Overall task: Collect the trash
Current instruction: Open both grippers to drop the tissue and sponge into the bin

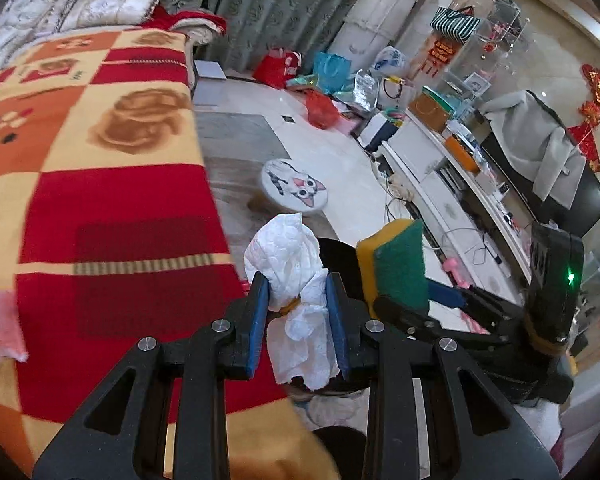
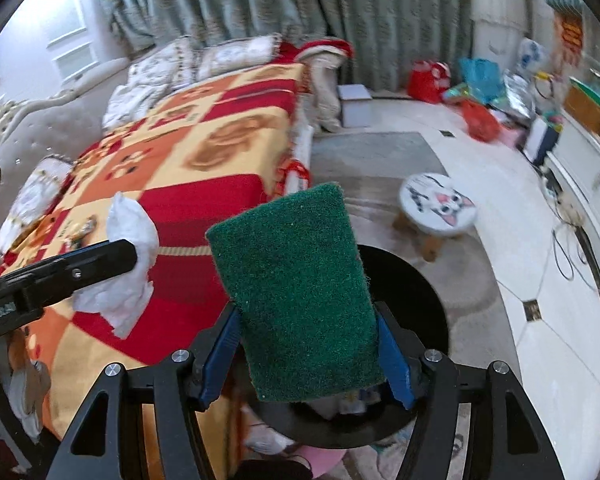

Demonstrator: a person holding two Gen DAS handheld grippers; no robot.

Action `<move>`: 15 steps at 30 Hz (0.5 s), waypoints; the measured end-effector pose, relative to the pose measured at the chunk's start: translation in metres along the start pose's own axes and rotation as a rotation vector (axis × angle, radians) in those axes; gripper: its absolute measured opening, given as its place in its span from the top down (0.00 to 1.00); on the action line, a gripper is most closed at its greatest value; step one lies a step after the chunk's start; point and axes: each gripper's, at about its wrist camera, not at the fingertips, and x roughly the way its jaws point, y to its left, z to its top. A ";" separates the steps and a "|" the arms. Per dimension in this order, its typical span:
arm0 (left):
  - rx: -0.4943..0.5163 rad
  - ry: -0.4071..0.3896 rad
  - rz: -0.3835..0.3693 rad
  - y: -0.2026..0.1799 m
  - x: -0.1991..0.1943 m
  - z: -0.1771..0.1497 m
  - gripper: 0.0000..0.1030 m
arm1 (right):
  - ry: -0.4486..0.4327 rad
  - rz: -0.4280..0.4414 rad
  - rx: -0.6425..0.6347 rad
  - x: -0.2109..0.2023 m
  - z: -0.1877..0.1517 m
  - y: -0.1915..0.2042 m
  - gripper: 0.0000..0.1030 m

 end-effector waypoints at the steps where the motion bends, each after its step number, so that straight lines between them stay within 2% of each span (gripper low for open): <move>1: -0.004 0.005 -0.007 -0.001 0.004 0.001 0.73 | 0.002 -0.002 0.010 0.001 -0.001 -0.004 0.37; 3: -0.018 0.021 -0.051 -0.004 0.013 0.001 0.69 | 0.005 -0.006 0.027 0.003 -0.003 -0.010 0.35; 5: -0.026 0.030 -0.071 -0.006 0.017 0.001 0.58 | 0.000 -0.021 0.046 0.004 -0.004 -0.015 0.31; 6: -0.031 0.030 -0.076 -0.006 0.017 0.000 0.47 | -0.004 -0.027 0.055 0.005 -0.004 -0.017 0.24; 7: -0.039 0.027 -0.080 -0.005 0.017 -0.001 0.42 | -0.005 -0.023 0.073 0.005 -0.005 -0.020 0.21; 8: -0.042 0.026 -0.078 -0.004 0.016 0.000 0.42 | -0.007 -0.015 0.084 0.005 -0.006 -0.022 0.18; 15: -0.043 0.000 0.005 0.012 -0.006 -0.004 0.42 | -0.019 -0.011 0.075 0.001 -0.006 -0.009 0.17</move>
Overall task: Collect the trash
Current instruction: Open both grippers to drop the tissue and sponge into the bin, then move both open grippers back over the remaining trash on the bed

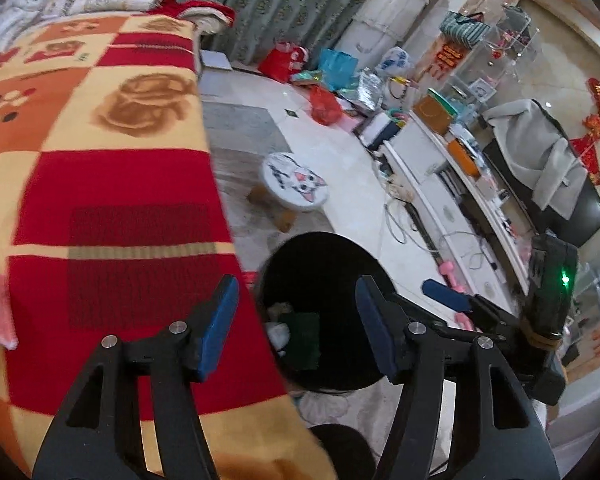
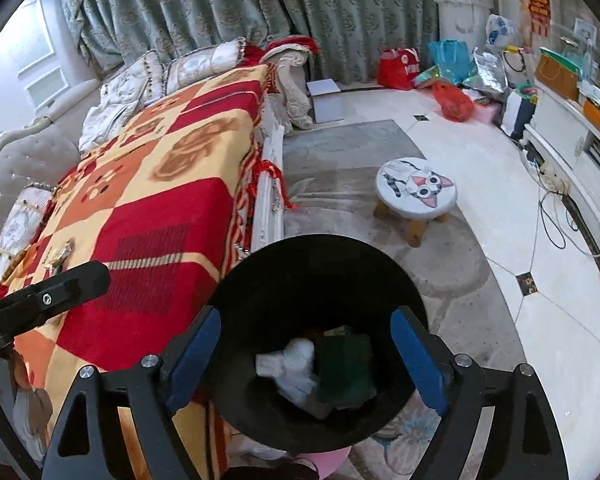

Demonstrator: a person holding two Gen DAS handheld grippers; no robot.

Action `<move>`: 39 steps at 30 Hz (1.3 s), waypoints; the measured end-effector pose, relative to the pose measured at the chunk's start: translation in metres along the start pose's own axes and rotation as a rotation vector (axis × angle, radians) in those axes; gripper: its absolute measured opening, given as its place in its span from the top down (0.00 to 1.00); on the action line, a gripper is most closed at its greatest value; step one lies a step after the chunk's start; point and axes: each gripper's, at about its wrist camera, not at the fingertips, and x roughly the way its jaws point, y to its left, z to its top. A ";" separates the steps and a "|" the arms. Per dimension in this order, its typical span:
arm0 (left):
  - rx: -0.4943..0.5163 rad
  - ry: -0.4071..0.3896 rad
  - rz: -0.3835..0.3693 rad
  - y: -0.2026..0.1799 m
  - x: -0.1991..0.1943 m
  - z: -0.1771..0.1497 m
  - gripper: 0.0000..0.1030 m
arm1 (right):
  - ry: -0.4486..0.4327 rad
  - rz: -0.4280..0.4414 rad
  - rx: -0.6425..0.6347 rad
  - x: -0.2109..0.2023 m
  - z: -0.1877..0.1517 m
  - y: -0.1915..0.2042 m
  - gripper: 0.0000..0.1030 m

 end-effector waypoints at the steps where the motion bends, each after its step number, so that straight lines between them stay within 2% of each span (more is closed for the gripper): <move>1: 0.002 -0.014 0.023 0.004 -0.007 -0.002 0.42 | -0.010 0.002 -0.013 -0.002 -0.001 0.006 0.17; 5: 0.009 -0.063 0.110 0.019 -0.032 -0.009 0.42 | -0.069 -0.001 -0.038 -0.010 -0.002 0.029 0.17; 9: 0.030 -0.116 0.187 0.033 -0.057 -0.018 0.42 | -0.072 0.032 -0.058 -0.008 -0.001 0.053 0.17; 13: 0.048 -0.180 0.307 0.051 -0.088 -0.029 0.42 | -0.083 0.056 -0.105 -0.008 -0.002 0.085 0.17; 20: -0.016 -0.218 0.388 0.089 -0.123 -0.037 0.42 | -0.109 0.080 -0.206 -0.009 -0.007 0.149 0.17; 39: -0.140 -0.286 0.561 0.182 -0.204 -0.064 0.42 | -0.045 0.230 -0.360 0.008 -0.020 0.272 0.17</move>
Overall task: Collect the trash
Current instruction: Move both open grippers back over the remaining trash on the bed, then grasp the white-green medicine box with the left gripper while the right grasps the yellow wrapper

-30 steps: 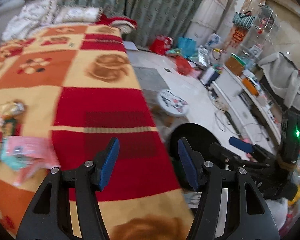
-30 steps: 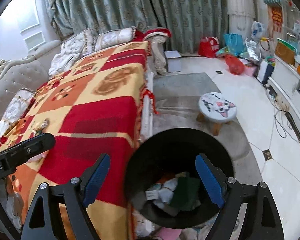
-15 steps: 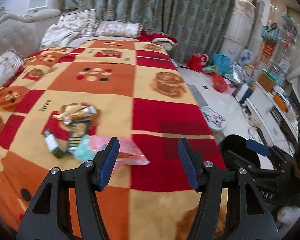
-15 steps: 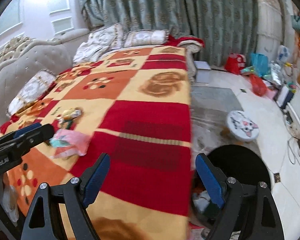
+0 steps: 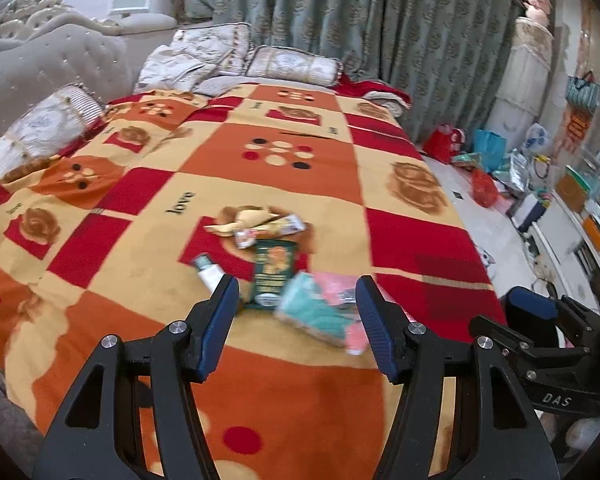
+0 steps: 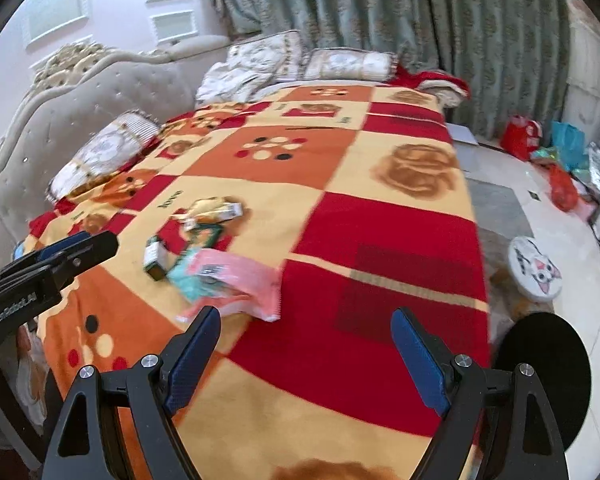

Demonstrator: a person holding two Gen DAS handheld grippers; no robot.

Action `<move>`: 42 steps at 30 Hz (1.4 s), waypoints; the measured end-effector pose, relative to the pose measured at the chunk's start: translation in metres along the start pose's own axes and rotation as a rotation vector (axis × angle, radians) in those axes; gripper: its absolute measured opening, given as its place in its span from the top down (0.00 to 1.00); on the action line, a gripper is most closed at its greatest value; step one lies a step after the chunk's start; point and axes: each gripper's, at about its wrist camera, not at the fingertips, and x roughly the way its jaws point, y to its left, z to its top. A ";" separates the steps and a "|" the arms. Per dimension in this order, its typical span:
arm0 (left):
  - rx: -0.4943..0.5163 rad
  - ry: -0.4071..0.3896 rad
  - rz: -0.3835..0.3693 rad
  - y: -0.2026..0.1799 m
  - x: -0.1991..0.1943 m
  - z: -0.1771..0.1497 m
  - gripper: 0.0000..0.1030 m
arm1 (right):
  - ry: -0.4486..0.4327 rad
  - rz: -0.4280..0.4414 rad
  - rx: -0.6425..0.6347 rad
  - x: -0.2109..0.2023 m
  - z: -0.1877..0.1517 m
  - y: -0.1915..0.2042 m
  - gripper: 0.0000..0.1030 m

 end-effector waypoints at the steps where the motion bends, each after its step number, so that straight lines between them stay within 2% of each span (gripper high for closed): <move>1: -0.007 0.000 0.009 0.007 0.000 0.000 0.42 | -0.004 0.011 -0.017 0.002 0.002 0.009 0.17; 11: -0.044 0.030 0.054 0.061 0.004 -0.008 0.42 | 0.013 0.122 -0.164 0.023 0.005 0.061 0.17; 14: -0.054 0.058 0.085 0.078 0.011 -0.015 0.42 | 0.023 0.124 -0.183 0.028 0.003 0.067 0.17; 20: -0.097 0.114 0.096 0.104 0.027 -0.026 0.42 | 0.068 0.133 -0.220 0.039 0.002 0.071 0.17; 23: -0.118 0.139 0.085 0.107 0.037 -0.025 0.42 | 0.078 0.163 -0.212 0.042 0.004 0.071 0.18; 28: -0.151 0.169 0.040 0.100 0.060 -0.013 0.42 | 0.095 0.152 -0.216 0.052 0.014 0.072 0.23; 34: -0.193 0.226 0.029 0.093 0.101 0.003 0.42 | 0.092 0.153 -0.195 0.068 0.052 0.069 0.25; 39: -0.221 0.284 0.013 0.094 0.134 0.006 0.43 | 0.158 0.149 -0.174 0.106 0.081 0.069 0.25; 41: -0.210 0.289 -0.004 0.093 0.141 0.005 0.50 | 0.202 0.160 -0.158 0.128 0.092 0.071 0.25; 42: -0.196 0.294 -0.011 0.092 0.143 0.004 0.68 | 0.209 0.163 -0.158 0.134 0.095 0.073 0.24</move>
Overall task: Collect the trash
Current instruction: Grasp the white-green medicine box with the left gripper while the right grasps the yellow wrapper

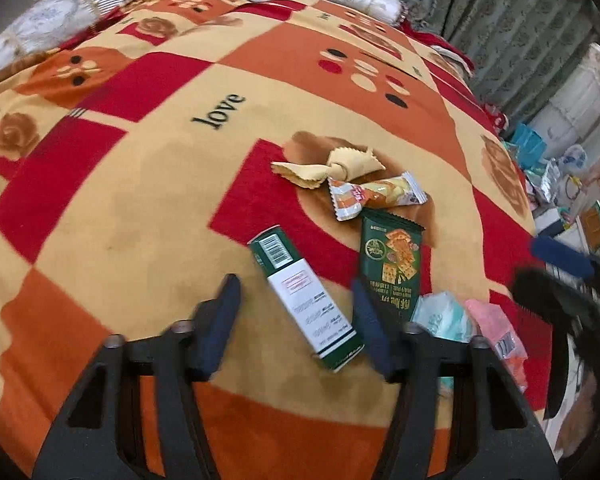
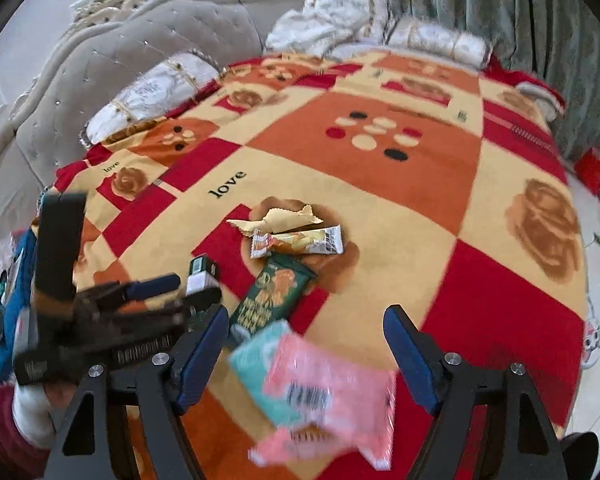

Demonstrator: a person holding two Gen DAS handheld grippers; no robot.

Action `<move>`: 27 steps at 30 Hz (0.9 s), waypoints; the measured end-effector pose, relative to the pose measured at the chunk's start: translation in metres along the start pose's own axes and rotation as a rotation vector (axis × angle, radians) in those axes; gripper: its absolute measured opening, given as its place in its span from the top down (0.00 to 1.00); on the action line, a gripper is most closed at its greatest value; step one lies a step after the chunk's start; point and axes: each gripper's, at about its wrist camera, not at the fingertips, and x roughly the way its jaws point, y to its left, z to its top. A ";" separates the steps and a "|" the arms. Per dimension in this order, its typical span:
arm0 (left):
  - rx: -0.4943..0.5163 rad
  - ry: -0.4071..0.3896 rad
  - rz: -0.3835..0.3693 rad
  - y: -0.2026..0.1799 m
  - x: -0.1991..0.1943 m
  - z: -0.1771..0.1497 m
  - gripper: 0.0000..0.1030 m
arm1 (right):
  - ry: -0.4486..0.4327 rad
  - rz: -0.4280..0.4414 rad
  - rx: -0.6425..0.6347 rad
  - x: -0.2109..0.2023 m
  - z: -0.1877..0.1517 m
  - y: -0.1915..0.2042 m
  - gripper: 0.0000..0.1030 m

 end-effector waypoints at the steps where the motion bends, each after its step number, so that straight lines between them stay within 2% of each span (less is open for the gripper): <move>1: 0.008 0.010 -0.002 0.000 0.002 0.000 0.71 | 0.014 0.005 -0.008 0.011 0.008 0.002 0.24; 6: 0.032 -0.014 -0.022 0.008 -0.012 0.004 0.75 | 0.057 0.019 -0.036 0.049 0.041 0.012 0.25; 7: 0.042 -0.030 -0.015 0.011 -0.019 0.005 0.76 | 0.063 0.021 -0.038 0.054 0.045 0.013 0.27; 9: 0.044 -0.044 -0.011 0.016 -0.027 0.007 0.80 | 0.084 0.024 -0.044 0.070 0.057 0.017 0.37; 13: 0.041 -0.058 -0.010 0.027 -0.035 0.010 0.82 | 0.140 0.016 -0.064 0.106 0.071 0.025 0.40; 16: 0.026 -0.041 -0.016 0.033 -0.028 0.010 0.82 | 0.188 0.009 -0.075 0.134 0.074 0.026 0.53; 17: 0.022 -0.035 -0.018 0.034 -0.026 0.010 0.82 | 0.159 0.002 -0.086 0.133 0.075 0.028 0.55; 18: 0.019 -0.029 -0.020 0.036 -0.024 0.009 0.82 | 0.146 0.003 -0.092 0.134 0.077 0.029 0.65; 21: 0.011 -0.020 -0.025 0.038 -0.021 0.006 0.82 | 0.137 0.028 -0.089 0.130 0.079 0.030 0.73; 27: -0.002 -0.046 -0.041 0.038 -0.033 0.004 0.82 | 0.053 0.094 -0.103 0.078 0.067 0.034 0.74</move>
